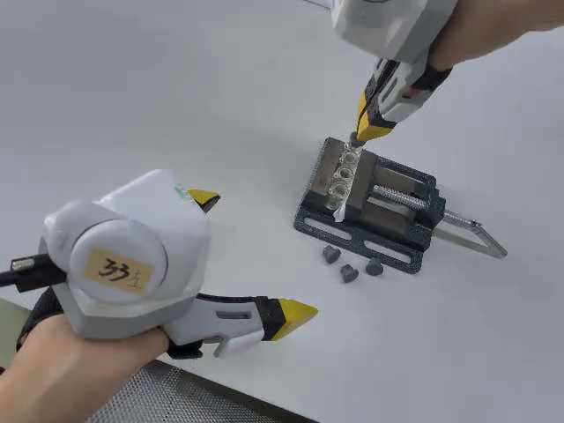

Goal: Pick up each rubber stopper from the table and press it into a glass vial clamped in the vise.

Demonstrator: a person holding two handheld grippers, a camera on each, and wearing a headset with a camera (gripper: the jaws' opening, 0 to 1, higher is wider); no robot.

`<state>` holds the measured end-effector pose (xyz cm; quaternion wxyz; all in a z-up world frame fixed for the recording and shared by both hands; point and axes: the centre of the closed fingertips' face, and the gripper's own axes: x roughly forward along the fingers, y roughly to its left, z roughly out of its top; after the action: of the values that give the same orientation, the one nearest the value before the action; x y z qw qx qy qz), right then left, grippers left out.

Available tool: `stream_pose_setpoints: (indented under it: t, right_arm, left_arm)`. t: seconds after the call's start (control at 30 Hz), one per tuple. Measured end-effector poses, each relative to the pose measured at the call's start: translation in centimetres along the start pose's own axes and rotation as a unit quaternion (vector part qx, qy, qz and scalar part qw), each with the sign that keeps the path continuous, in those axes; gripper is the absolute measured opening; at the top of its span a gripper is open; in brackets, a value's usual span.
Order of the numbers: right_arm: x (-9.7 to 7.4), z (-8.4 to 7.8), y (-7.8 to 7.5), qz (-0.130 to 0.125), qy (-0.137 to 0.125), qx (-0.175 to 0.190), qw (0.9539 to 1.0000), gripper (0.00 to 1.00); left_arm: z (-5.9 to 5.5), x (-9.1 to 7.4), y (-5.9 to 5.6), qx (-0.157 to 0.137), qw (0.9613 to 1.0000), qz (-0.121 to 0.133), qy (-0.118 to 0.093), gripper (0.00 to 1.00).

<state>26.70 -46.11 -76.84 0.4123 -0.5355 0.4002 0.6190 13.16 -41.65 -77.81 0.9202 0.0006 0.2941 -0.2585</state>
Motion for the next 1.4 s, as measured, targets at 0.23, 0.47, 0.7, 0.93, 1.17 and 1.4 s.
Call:
stream_pose_setpoints:
  t: [0.23, 0.47, 0.7, 0.93, 1.17, 1.4]
  right_arm:
    - [0.0, 0.1, 0.2, -0.002, 0.016, -0.010, 0.9998, 0.00]
    - [0.6, 0.1, -1.7, 0.009, 0.011, 0.004, 0.9999, 0.00]
    - [0.7, 0.2, -0.8, 0.013, 0.005, 0.013, 0.9998, 0.00]
    - [0.8, 0.1, -0.6, 0.018, 0.001, 0.021, 0.9996, 0.00]
    - [0.8, 0.1, -0.3, 0.021, -0.007, 0.024, 0.9995, 0.00]
    - [1.0, 0.3, -0.5, 0.017, 0.022, 0.023, 0.9994, 0.00]
  left_arm:
    - [0.1, 0.0, 0.1, -0.002, 1.0000, 0.000, -0.002, 0.91]
    - [-0.1, 0.1, 0.0, -0.001, 1.0000, -0.001, 0.001, 0.91]
    - [-0.3, 0.2, -0.1, -0.001, 1.0000, -0.003, 0.004, 0.91]
    - [-0.4, 0.2, 0.0, -0.003, 1.0000, -0.001, 0.007, 0.91]
    - [-0.5, 0.2, 0.2, -0.004, 1.0000, -0.001, 0.008, 0.91]
    - [-0.6, 0.3, 0.2, -0.005, 1.0000, -0.001, 0.009, 0.91]
